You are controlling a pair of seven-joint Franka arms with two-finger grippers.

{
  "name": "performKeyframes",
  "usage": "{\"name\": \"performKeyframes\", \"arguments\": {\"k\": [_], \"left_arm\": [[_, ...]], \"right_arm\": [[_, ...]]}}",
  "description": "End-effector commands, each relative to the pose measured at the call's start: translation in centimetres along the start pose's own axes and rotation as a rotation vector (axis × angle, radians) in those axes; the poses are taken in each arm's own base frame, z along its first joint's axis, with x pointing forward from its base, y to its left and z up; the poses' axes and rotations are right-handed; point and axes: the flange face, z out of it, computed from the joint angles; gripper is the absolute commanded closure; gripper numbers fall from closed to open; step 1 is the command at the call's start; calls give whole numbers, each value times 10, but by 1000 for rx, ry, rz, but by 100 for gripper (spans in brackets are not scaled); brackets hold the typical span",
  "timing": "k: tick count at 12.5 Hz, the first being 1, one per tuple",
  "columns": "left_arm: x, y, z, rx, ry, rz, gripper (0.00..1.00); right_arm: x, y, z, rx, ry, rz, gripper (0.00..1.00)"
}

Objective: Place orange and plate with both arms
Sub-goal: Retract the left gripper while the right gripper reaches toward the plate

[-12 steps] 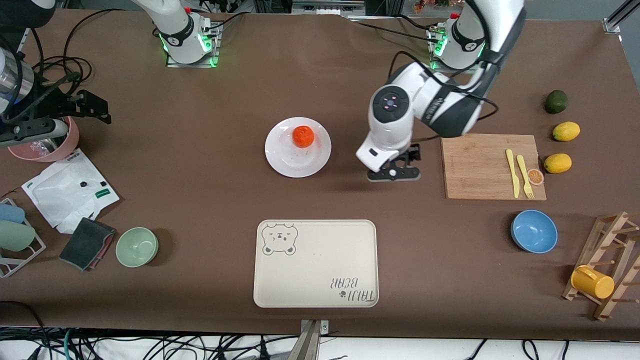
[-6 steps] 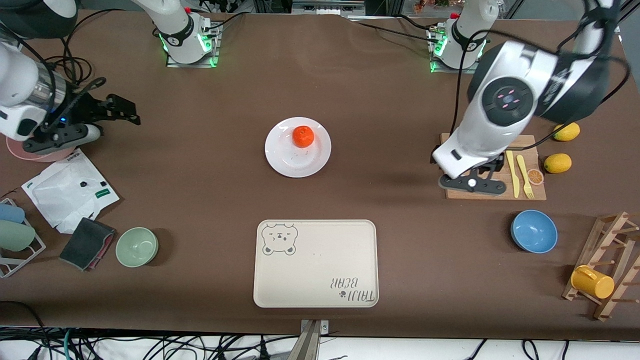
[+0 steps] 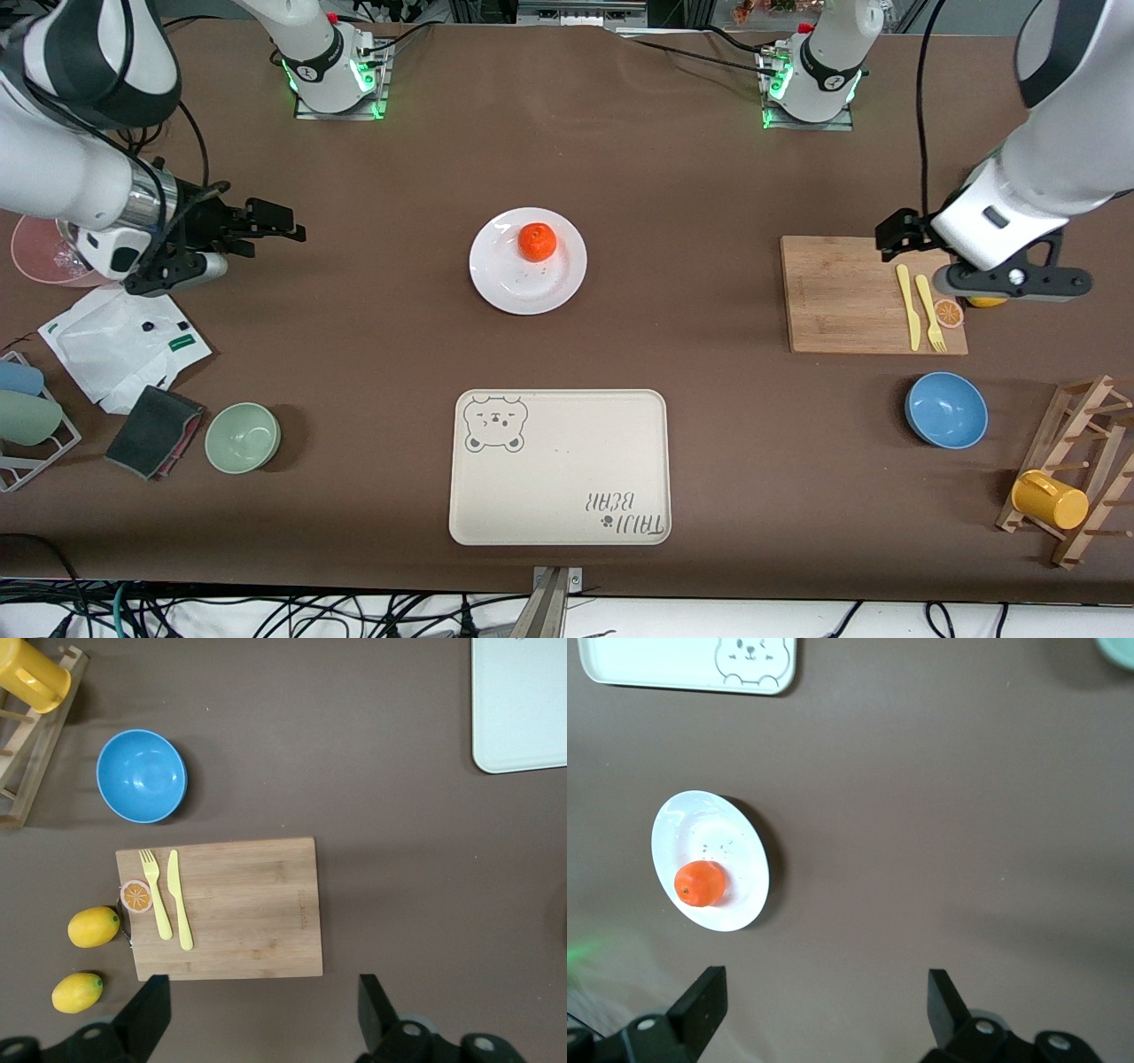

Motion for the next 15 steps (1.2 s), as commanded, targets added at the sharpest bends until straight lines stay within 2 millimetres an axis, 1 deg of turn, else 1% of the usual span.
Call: {"name": "performKeyframes", "arguments": {"k": [1,2,3,5,6,8,11,13,14,15], "left_arm": [[-34,-30,23,-73,51,31,8],[-36,-44,28,-108,61,14,5],[-37,-43,28,-102,63,18,2],[-41,-41,22,-97,67,18,1],[-41,-39,20,-96,70,24,1],[-40,-43,19,-94,73,17,1],[-39,-43,21,-94,68,17,1],[-35,-47,24,-98,55,10,1],[-34,-48,19,-98,58,7,1],[-33,-47,20,-98,56,10,1]], "right_arm": [[-6,7,26,98,4,44,0],[-6,10,41,121,-1,40,0],[-3,13,53,132,-11,23,0],[-5,17,82,206,-37,67,0],[-7,22,97,237,-32,75,0],[-13,32,129,281,-31,45,0],[-25,45,175,383,-29,41,0],[-28,45,193,404,-36,48,0],[-30,43,207,412,-35,50,0],[-33,38,219,438,-25,59,0]]}}
